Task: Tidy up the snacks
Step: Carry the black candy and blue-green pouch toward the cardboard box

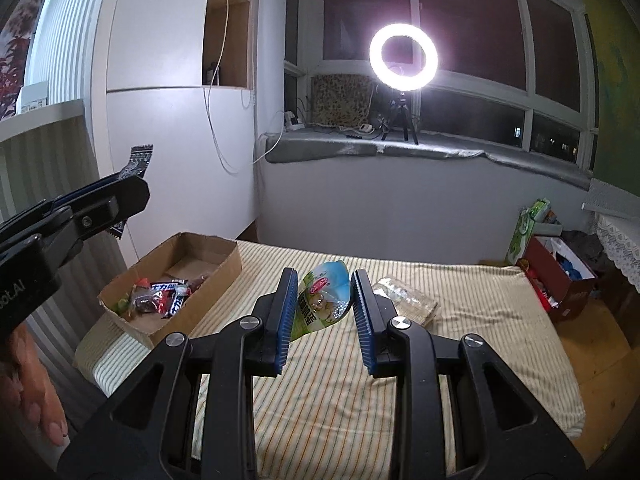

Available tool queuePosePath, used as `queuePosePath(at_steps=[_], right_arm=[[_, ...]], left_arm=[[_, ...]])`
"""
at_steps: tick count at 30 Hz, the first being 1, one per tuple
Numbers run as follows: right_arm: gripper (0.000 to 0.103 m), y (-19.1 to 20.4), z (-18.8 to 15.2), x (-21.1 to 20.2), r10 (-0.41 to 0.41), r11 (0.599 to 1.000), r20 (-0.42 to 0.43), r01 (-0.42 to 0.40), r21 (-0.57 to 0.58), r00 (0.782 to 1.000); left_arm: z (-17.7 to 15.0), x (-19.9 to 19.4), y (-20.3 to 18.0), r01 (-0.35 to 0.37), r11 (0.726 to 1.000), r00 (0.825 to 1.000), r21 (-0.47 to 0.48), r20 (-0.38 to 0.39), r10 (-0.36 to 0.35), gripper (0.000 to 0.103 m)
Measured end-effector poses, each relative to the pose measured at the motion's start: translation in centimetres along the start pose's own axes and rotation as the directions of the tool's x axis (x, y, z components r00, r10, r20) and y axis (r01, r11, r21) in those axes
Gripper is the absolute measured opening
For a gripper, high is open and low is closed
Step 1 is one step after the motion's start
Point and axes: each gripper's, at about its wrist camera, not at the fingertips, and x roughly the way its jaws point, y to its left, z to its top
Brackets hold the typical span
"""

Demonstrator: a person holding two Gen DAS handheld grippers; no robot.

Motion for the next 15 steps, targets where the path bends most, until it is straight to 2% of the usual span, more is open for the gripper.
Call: queuePosePath(at_steps=[8,15], right_arm=[[0.029,1.1,-1.0,3.6,0.037,0.999,-0.054,-0.037,-0.002,0.998],[0.029,6.1,-0.3,6.9,0.094,0.993,-0.087,-0.1,-0.065,0.992]], left_arm=[[-1.7,2.1,1.0,0.002,1.0,0.998,-0.023,-0.06,-0.004,0.022],[-3.0,2.3,5.3,-0.045,0.996,0.996,-0.074,-0.087,0.038,0.022]])
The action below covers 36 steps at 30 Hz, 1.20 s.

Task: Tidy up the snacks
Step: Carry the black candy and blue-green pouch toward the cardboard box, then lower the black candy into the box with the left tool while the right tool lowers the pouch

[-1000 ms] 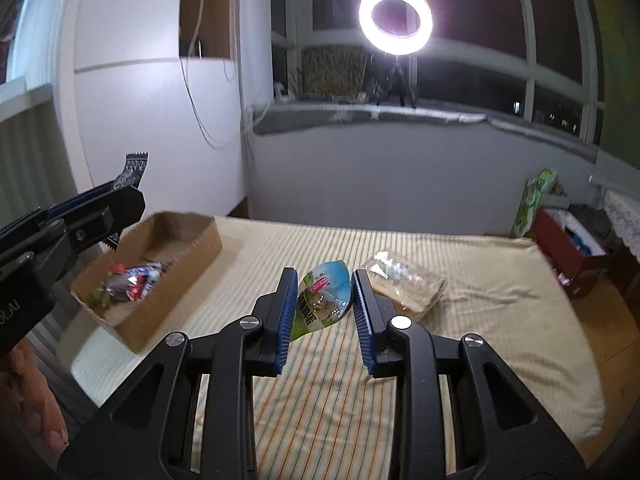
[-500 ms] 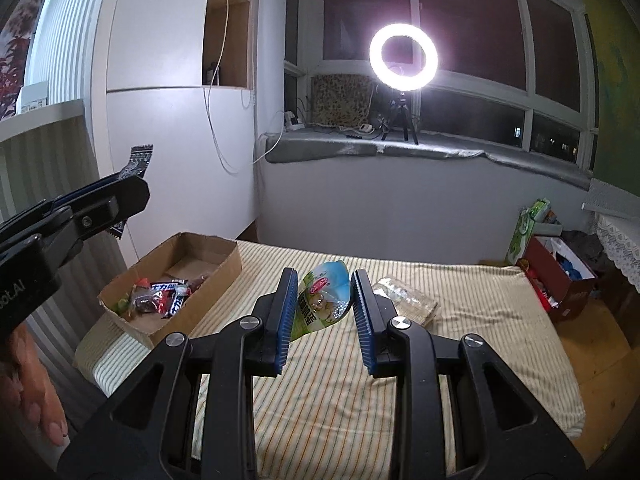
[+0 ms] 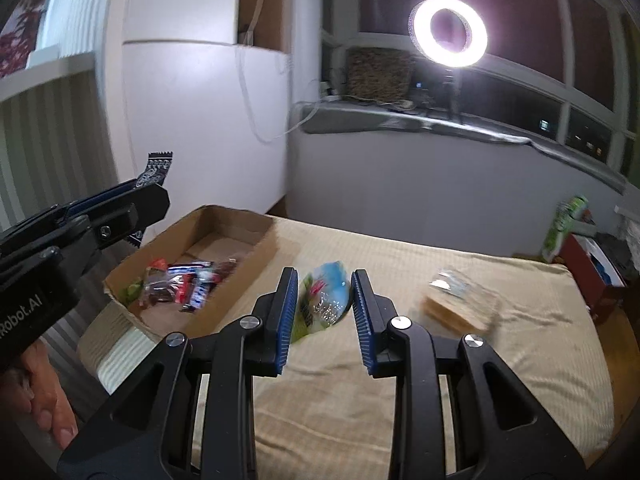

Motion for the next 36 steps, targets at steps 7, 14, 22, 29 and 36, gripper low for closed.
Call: queuePosePath(at_steps=[7,14,22,29,36], right_arm=[[0.029,7.4,1.8,3.0,0.11,0.989,-0.012,-0.111,-0.094,0.994],[0.03,9.1,1.9,4.7,0.07,0.985,-0.026,-0.073,-0.159,0.997],[0.049,8.2,-8.9,9.1,0.176,0.953,-0.313,-0.241,-0.185,0.933],[0.028,9.3,-9.8,12.0,0.2,0.953,-0.349,-0.265,-0.148,0.916],[0.027,4.9,-6.7,8.1,0.101,0.991,-0.224,-0.118,-0.063,0.969]], left_arm=[[-0.6,-1.8,5.6,-0.094,0.994,0.996,-0.056,0.0,0.094,0.022],[-1.2,-3.1,11.8,-0.226,0.967,0.974,-0.115,-0.022,0.225,0.022],[-2.3,-1.8,14.2,-0.252,0.953,0.968,-0.167,-0.066,0.244,0.022],[-2.9,0.6,11.7,-0.218,0.969,0.973,-0.118,-0.106,0.206,0.022],[-2.7,-0.2,10.6,-0.212,0.975,0.975,-0.073,-0.087,0.205,0.022]])
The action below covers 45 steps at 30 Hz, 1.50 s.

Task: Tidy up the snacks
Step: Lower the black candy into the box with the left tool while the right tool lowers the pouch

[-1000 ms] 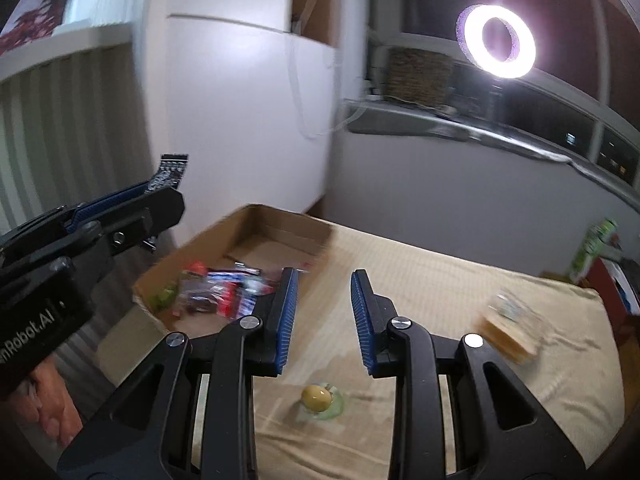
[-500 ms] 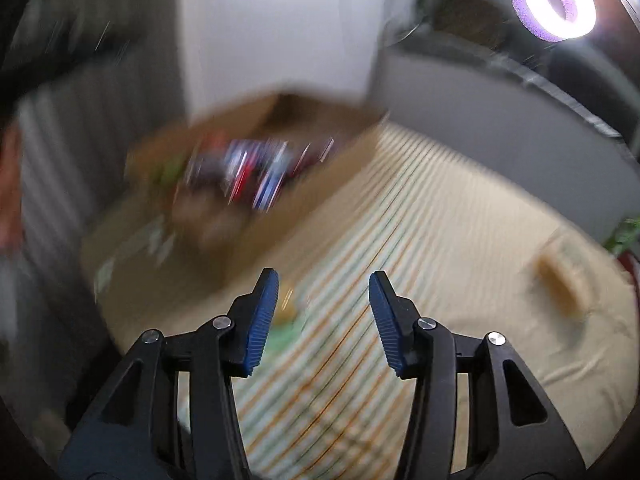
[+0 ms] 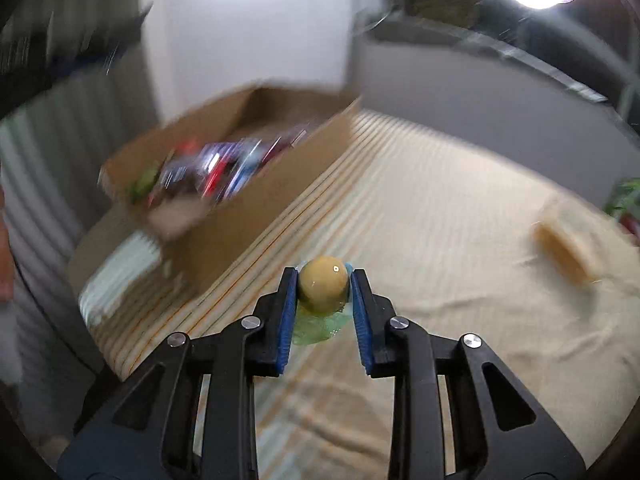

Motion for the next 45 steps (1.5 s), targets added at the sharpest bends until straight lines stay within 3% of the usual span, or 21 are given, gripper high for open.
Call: queuePosePath(at_steps=[6,10,21,29,30,32,33,34,38,40,45], right_arm=[[0.027,-0.4,5.2,-6.7,-0.062,0.998,0.188,0.064,-0.005,0.98],[0.027,1.6,7.5,-6.9,-0.036,0.998,0.23,0.047,-0.043,0.973],[0.027,7.2,10.2,-0.7,0.097,0.989,0.179,-0.075,-0.126,0.979],[0.029,8.1,11.2,2.7,0.131,0.984,0.162,-0.108,-0.142,0.978],[0.03,7.9,11.2,3.4,0.136,0.983,0.152,-0.115,-0.142,0.979],[0.049,7.8,10.9,4.6,0.136,0.982,0.113,-0.119,-0.149,0.984],[0.051,7.7,10.6,5.5,0.115,0.984,0.095,-0.1,-0.148,0.989],[0.051,7.4,10.4,5.8,0.1,0.986,0.096,-0.086,-0.142,0.99],[0.052,6.0,9.7,5.6,0.101,0.991,0.11,-0.09,-0.103,0.989],[0.052,5.7,9.7,5.1,0.1,0.991,0.117,-0.088,-0.105,0.988],[0.053,5.8,9.8,2.6,0.086,0.992,0.166,-0.069,-0.107,0.982]], left_arm=[[1.3,-1.6,-0.7,0.041,0.999,0.998,0.018,0.055,-0.042,0.022],[1.9,-2.7,-0.2,0.044,0.999,0.995,0.022,0.084,-0.046,0.022],[1.1,-1.2,4.5,-0.028,0.999,0.998,-0.026,0.051,0.029,0.022],[0.1,1.9,6.3,-0.053,0.998,0.999,-0.046,-0.006,0.053,0.022],[0.0,2.2,6.1,-0.052,0.998,0.999,-0.045,-0.012,0.051,0.022],[-0.2,2.9,5.8,-0.047,0.998,0.999,-0.042,-0.026,0.046,0.022],[-0.4,3.5,5.6,-0.046,0.998,0.998,-0.039,-0.04,0.044,0.022],[-0.8,4.3,5.5,-0.051,0.998,0.997,-0.035,-0.067,0.048,0.024],[-1.6,5.3,5.6,-0.118,0.992,0.989,-0.036,-0.099,0.114,0.064],[-1.6,5.0,5.5,-0.107,0.993,0.991,-0.042,-0.086,0.103,0.072],[-0.9,3.1,4.8,-0.113,0.993,0.993,-0.031,-0.046,0.112,0.076]])
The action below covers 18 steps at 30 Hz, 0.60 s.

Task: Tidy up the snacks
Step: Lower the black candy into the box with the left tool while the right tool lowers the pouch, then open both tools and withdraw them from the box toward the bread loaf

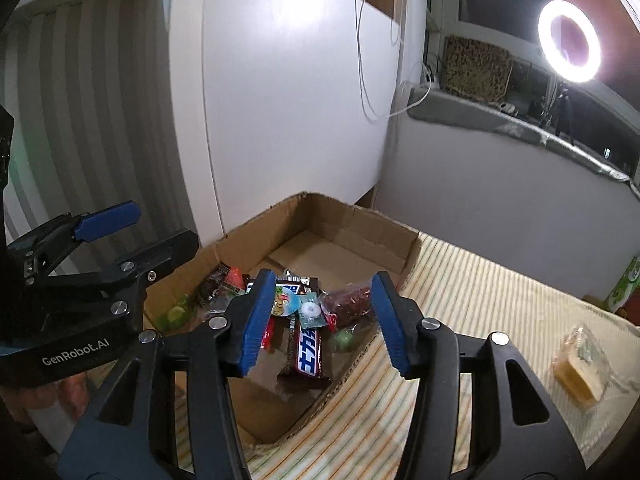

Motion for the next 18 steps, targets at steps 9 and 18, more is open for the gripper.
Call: queuePosePath(at_steps=[9,18], right_arm=[[0.062,1.9,0.7,-3.9,-0.005,1.0,0.052,0.006,-0.029,0.999],[0.093,1.6,-0.7,-5.9,-0.018,1.0,0.079,0.018,0.0,0.997]], left_arm=[[0.5,-3.8,1.4,-0.015,1.0,0.998,-0.014,0.056,0.016,0.079],[0.7,-5.2,1.2,-0.031,0.999,0.997,-0.007,0.069,0.032,0.079]])
